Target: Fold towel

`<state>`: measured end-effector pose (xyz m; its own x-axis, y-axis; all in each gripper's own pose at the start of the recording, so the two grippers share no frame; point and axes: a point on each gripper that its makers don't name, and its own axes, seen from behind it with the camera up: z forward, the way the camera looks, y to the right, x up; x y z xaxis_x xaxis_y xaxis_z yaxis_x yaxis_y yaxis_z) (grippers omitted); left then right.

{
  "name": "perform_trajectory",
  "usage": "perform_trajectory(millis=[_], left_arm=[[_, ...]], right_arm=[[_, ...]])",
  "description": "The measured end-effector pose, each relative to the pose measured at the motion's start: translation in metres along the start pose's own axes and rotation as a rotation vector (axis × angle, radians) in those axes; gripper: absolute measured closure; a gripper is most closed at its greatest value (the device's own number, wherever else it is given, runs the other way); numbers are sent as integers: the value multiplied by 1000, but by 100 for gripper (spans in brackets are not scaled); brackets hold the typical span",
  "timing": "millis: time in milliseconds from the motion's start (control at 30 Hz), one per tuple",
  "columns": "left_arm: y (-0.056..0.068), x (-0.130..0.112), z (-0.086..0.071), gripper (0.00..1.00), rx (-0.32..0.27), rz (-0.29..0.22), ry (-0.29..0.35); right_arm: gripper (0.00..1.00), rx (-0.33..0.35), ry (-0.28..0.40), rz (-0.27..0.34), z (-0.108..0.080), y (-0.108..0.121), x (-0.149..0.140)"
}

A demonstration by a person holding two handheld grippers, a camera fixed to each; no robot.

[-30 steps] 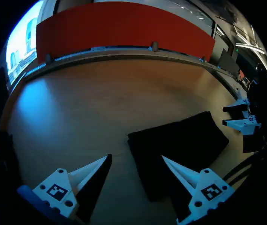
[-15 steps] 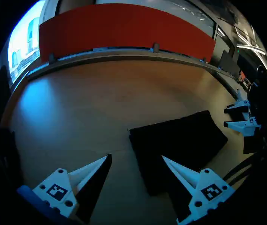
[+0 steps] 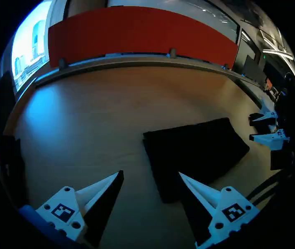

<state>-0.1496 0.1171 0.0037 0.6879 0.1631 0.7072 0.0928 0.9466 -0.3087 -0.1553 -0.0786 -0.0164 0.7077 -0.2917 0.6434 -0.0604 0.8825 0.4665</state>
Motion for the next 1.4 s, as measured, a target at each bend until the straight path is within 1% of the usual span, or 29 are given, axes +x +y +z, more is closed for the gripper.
perform_trajectory(millis=[367, 467, 633, 867, 1167, 1233, 1400], left_arm=[[0, -19, -15, 13, 17, -18, -1], [-1, -23, -19, 13, 25, -18, -3], [-4, -30, -27, 13, 45, -33, -3], [-6, -45, -41, 13, 70, -79, -4], [-16, -57, -57, 13, 105, -104, -5], [-17, -58, -60, 13, 111, -108, -3], [-18, -61, -65, 13, 117, -121, 0]], right_arm=[[2, 7, 4, 7, -11, -6, -9], [2, 14, 1, -3, -11, -7, -12], [2, 41, -2, -38, -11, -12, -14], [2, 79, -22, -105, -10, -20, -22], [2, 100, -42, -151, -9, -19, -29], [4, 103, -47, -158, -9, -18, -30], [16, 111, -63, -174, -9, -18, -36]])
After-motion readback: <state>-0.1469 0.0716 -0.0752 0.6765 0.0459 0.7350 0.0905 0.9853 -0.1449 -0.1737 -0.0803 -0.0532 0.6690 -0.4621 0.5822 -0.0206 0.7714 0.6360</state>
